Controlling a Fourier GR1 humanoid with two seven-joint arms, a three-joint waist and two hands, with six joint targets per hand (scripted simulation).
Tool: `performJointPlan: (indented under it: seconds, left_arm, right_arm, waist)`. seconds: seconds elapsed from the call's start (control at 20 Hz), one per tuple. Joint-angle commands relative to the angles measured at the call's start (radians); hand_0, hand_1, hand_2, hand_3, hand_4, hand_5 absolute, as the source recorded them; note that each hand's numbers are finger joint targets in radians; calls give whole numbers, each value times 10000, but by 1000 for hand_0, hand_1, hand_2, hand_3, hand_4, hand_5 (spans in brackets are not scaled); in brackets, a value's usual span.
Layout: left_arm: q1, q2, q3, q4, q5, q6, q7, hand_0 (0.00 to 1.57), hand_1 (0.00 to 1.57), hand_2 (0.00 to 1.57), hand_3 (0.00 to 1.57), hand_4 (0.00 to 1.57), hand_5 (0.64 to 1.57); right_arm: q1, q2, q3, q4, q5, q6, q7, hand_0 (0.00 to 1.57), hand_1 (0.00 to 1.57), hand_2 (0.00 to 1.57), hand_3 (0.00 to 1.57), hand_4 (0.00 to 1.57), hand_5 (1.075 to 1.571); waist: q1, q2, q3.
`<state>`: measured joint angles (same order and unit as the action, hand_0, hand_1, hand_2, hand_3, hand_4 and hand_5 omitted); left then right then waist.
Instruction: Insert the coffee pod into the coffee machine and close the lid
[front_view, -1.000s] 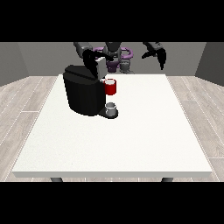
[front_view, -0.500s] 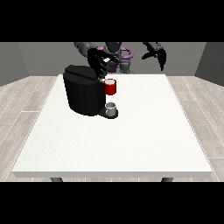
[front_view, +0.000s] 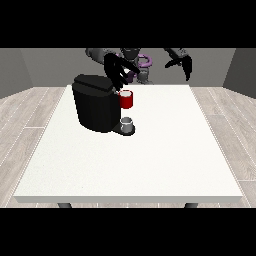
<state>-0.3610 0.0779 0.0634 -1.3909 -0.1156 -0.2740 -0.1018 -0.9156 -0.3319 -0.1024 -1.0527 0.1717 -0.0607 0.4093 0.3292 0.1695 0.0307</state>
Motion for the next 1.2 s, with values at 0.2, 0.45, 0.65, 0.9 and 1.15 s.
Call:
performJointPlan:
  seconds: [0.2,0.45,0.65,0.9,1.15]
  left_arm:
    - [-678,-284,-396,-122,-12,-123,99,0,0,0,0,418,1571]
    - [-1046,-398,-595,-3,-130,-142,-29,0,0,0,0,365,1571]
    - [-1581,-317,-422,-154,88,-244,52,0,0,0,0,377,1571]
    - [-1403,-95,-336,-513,159,-369,-137,0,0,0,0,215,1571]
    - [-1806,-5,-142,-312,257,-321,160,0,0,0,0,297,1571]
  right_arm:
    - [-1190,521,472,-1082,18,210,-695,0,0,0,0,0,1571]
    - [-1523,153,336,-1357,301,295,-404,0,0,0,0,0,1571]
    - [-1731,238,184,-1239,193,226,-1163,0,0,0,0,0,1571]
    - [-2307,412,-166,-345,117,-107,-1812,0,0,0,0,0,1571]
    - [-3226,773,-121,221,152,-259,-1973,0,0,0,0,0,1571]
  waist:
    - [1477,359,-287]
    - [2160,1053,-295]
    - [2251,1597,-299]
    - [2494,2066,-308]
    - [2061,2059,-310]
